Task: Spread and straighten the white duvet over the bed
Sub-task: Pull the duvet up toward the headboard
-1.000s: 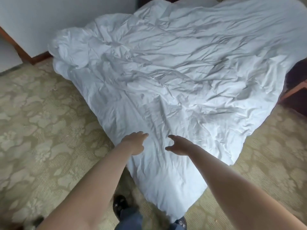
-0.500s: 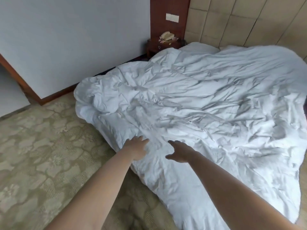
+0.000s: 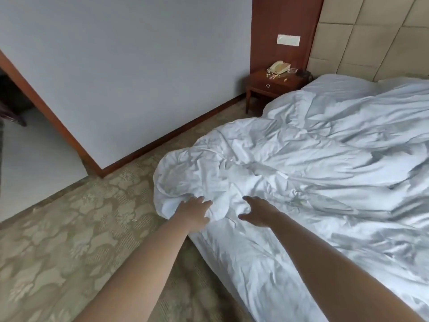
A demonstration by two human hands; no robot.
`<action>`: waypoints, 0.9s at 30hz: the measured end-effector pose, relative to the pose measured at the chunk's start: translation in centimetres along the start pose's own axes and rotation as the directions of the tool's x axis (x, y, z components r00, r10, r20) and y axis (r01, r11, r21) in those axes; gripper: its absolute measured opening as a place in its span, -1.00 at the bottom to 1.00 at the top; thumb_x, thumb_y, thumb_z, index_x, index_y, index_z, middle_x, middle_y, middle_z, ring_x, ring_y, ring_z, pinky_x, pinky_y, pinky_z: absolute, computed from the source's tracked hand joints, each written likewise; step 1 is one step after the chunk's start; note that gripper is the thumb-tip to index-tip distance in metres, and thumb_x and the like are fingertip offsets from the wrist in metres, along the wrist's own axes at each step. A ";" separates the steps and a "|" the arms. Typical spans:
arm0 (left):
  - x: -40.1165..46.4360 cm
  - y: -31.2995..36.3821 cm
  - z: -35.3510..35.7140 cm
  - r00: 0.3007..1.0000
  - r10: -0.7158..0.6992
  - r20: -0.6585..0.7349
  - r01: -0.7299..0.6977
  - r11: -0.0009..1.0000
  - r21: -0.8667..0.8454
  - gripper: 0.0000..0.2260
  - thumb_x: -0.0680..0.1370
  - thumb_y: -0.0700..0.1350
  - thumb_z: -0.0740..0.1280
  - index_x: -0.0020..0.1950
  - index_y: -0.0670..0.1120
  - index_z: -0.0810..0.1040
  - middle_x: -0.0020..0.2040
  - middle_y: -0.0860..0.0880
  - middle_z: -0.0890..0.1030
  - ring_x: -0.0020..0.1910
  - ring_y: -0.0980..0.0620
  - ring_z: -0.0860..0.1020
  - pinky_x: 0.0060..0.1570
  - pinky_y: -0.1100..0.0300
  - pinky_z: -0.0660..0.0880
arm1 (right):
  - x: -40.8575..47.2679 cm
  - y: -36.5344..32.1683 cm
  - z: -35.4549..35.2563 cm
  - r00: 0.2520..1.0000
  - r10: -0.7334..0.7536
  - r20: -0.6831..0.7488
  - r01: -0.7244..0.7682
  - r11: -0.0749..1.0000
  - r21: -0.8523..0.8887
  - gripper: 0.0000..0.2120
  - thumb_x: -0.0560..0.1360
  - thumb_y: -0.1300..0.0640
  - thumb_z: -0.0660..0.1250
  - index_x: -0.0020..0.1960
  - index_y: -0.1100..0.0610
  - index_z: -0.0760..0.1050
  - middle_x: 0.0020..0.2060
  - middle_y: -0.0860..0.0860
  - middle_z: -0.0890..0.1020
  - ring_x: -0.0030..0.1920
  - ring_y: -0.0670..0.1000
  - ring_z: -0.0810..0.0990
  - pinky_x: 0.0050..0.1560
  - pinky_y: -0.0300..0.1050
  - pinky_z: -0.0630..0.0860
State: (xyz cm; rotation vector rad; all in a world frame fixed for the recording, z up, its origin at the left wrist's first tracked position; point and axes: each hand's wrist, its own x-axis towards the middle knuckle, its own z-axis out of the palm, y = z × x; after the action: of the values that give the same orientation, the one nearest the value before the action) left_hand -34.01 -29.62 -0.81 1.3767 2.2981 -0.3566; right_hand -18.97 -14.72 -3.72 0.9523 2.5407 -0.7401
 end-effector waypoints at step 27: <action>41.0 -41.6 -22.5 0.929 0.366 0.047 -0.369 0.919 0.140 -0.41 0.62 -0.04 0.18 0.57 0.06 -0.04 0.58 0.01 -0.03 0.52 -0.07 0.13 0.40 0.00 0.27 | 49.5 -26.5 -13.2 0.940 0.338 -0.043 -0.328 0.932 0.155 -0.28 0.52 -0.17 0.28 0.55 0.05 0.08 0.48 0.10 0.23 0.44 0.15 0.27 0.39 0.05 0.29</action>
State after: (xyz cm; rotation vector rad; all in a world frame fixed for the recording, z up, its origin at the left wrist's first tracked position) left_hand -92.75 -8.03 -1.36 1.8283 1.9688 -0.4200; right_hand -74.39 1.07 -6.71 1.4362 2.3143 -0.8064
